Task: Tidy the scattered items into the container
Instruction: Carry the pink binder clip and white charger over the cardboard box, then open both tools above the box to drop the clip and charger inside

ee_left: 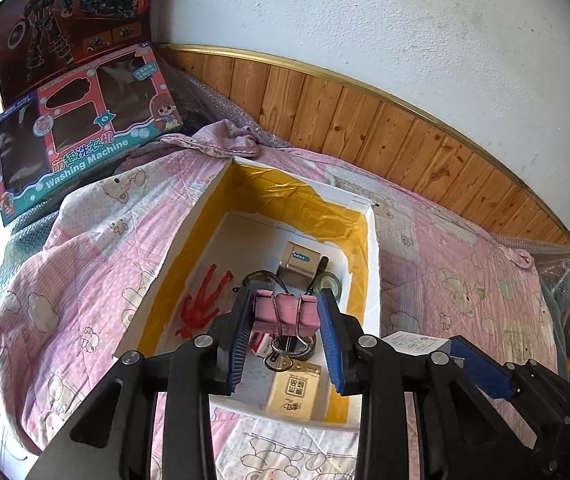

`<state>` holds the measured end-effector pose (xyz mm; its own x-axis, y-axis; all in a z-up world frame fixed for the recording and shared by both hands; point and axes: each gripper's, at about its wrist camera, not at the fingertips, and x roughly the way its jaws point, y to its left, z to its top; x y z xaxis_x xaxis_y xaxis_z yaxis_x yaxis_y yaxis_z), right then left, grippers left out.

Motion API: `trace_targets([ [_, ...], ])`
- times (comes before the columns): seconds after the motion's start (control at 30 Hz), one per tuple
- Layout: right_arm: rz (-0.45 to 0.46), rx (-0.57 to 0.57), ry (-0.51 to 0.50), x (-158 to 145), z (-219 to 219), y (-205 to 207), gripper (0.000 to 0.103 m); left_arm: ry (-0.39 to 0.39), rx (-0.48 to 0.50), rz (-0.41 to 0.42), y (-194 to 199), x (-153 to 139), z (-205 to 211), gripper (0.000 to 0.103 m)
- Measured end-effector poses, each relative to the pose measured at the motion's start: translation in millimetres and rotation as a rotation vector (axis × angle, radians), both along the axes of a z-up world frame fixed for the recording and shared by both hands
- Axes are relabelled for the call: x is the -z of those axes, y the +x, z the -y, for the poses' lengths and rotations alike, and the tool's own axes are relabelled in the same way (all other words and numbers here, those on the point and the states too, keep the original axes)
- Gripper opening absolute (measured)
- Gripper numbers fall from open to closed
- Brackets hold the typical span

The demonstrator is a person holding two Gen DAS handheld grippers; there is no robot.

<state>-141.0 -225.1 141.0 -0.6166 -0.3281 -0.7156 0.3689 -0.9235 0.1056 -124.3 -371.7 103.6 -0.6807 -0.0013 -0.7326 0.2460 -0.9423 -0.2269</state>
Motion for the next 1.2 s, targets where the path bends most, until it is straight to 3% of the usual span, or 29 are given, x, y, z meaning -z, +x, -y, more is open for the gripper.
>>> trace_targets([
  [0.43,0.044,-0.080,0.080,39.8,43.1,-51.4,0.032,0.068,-0.020,0.123,-61.3,40.5,57.3,0.034],
  [0.63,0.089,-0.080,0.095,60.8,47.3,-73.5,0.033,0.039,0.020,0.174,-91.4,57.7,57.3,0.035],
  [0.67,0.092,-0.084,0.096,63.9,47.6,-76.4,0.033,0.031,0.030,0.178,-96.1,60.7,55.8,0.036],
  [0.7,0.097,-0.091,0.100,67.1,48.2,-79.2,0.035,0.026,0.042,0.192,-100.8,64.9,54.4,0.044],
  [0.73,0.101,-0.087,0.112,70.3,48.2,-81.5,0.043,0.013,0.042,0.211,-104.5,69.4,53.6,0.058],
  [0.8,0.105,-0.070,0.120,74.4,44.8,-84.3,0.049,-0.005,0.024,0.230,-108.1,75.6,53.9,0.067],
  [1.03,0.136,-0.065,0.100,76.2,31.3,-75.3,0.050,0.010,0.026,0.247,-97.2,82.9,52.3,0.068],
  [1.2,0.122,-0.076,0.118,66.2,27.0,-51.7,0.050,-0.060,0.030,0.208,-65.7,67.5,40.7,0.068],
])
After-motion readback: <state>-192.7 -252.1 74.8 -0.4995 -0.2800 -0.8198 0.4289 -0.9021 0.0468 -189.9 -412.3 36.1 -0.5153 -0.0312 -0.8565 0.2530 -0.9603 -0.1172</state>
